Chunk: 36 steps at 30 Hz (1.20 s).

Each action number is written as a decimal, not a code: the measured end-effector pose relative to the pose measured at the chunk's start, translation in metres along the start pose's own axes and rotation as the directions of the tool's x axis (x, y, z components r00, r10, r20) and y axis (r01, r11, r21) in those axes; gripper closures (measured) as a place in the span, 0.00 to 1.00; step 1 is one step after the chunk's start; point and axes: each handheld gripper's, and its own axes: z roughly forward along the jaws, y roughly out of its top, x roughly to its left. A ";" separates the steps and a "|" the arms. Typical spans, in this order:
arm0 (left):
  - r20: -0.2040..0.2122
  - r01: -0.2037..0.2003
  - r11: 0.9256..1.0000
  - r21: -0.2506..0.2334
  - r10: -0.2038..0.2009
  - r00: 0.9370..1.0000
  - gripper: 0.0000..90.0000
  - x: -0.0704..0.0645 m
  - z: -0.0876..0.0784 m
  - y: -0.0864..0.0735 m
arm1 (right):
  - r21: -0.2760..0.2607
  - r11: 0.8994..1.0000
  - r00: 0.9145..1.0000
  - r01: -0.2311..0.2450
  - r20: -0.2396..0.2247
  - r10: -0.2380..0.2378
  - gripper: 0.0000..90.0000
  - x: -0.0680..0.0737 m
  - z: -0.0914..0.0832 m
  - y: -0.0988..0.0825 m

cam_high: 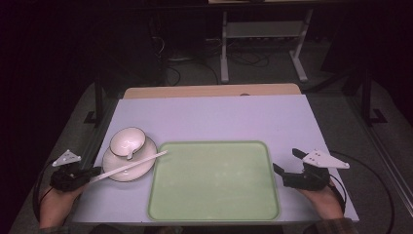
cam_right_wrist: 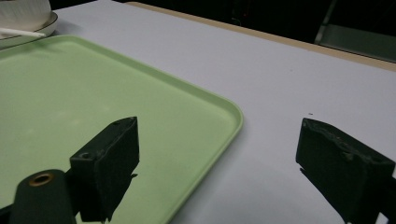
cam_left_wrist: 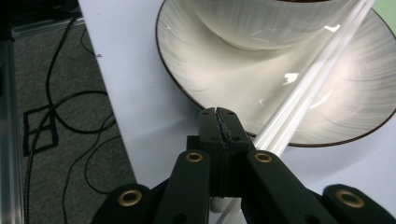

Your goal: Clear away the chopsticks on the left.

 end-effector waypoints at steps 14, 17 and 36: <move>0.045 -0.039 0.998 -0.054 0.042 0.998 1.00 -0.015 -0.003 0.011 | 0.000 1.000 1.000 0.001 0.000 -0.001 0.14 0.000 0.000 0.000; 0.065 -0.072 0.995 -0.069 0.076 0.995 1.00 -0.027 -0.002 0.018 | 0.001 1.000 1.000 0.001 0.000 -0.001 0.14 0.000 0.000 0.000; 0.166 -0.184 0.980 -0.073 0.194 0.967 1.00 -0.085 0.027 0.034 | 0.000 1.000 1.000 0.000 0.001 0.000 0.14 0.000 0.000 0.000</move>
